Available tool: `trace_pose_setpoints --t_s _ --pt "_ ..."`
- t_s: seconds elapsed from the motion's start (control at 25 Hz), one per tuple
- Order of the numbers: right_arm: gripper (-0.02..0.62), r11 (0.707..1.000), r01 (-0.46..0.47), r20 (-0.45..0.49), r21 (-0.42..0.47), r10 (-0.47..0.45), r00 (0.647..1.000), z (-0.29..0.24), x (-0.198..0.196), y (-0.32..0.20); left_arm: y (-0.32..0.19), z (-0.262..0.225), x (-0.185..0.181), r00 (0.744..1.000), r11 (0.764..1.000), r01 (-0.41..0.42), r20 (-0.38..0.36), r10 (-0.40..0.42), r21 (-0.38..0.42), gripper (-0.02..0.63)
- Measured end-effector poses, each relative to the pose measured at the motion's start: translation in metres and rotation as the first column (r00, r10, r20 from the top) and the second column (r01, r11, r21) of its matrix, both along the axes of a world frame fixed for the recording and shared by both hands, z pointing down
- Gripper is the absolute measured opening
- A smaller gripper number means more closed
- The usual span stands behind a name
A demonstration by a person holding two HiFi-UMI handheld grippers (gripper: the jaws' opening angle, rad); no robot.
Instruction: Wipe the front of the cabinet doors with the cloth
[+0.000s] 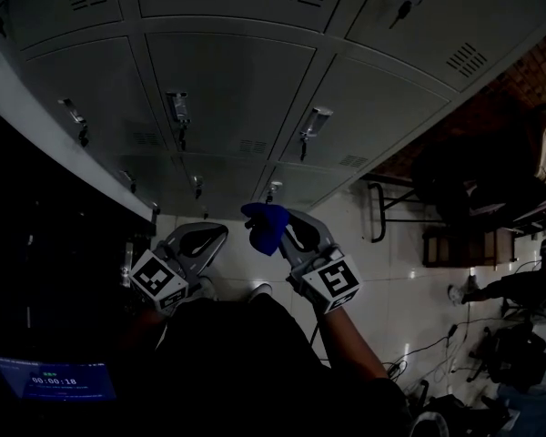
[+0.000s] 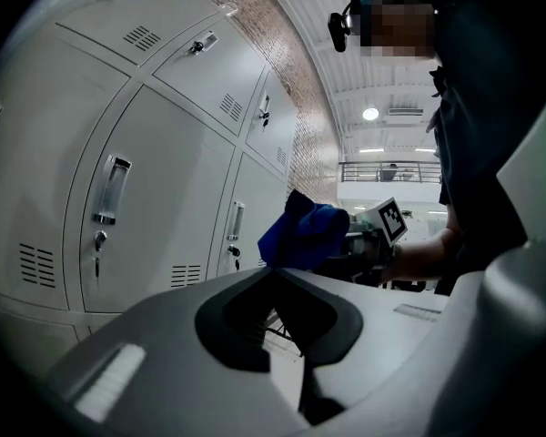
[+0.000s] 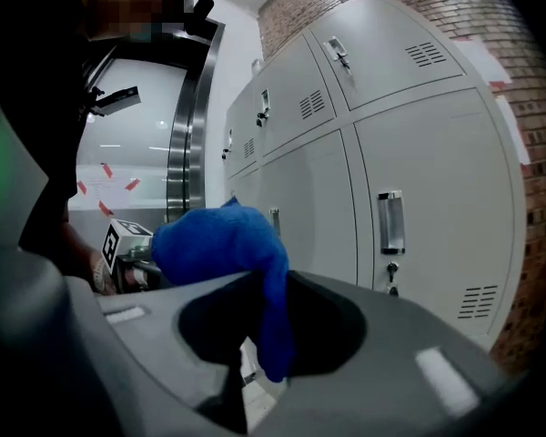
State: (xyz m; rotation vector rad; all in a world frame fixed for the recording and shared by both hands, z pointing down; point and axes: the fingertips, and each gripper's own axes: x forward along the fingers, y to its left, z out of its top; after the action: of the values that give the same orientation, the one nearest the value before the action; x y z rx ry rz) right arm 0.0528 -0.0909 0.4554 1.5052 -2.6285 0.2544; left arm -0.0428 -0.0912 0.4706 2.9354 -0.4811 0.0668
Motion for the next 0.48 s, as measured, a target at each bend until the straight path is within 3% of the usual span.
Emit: trace_pose_setpoints --t_s 0.28,0.48 --pt "0.069 1.0 0.001 0.012 0.007 -0.001 1.0 -0.0027 -0.0086 0.008 0.0017 -0.006 0.002 1.0 0.999 -0.02 -0.014 0.02 0.041 0.0" --pt "0.069 1.0 0.005 0.001 0.0 -0.005 1.0 -0.0016 -0.0117 0.0079 0.001 -0.0065 0.0 1.0 0.999 -0.017 -0.017 0.017 0.027 0.0"
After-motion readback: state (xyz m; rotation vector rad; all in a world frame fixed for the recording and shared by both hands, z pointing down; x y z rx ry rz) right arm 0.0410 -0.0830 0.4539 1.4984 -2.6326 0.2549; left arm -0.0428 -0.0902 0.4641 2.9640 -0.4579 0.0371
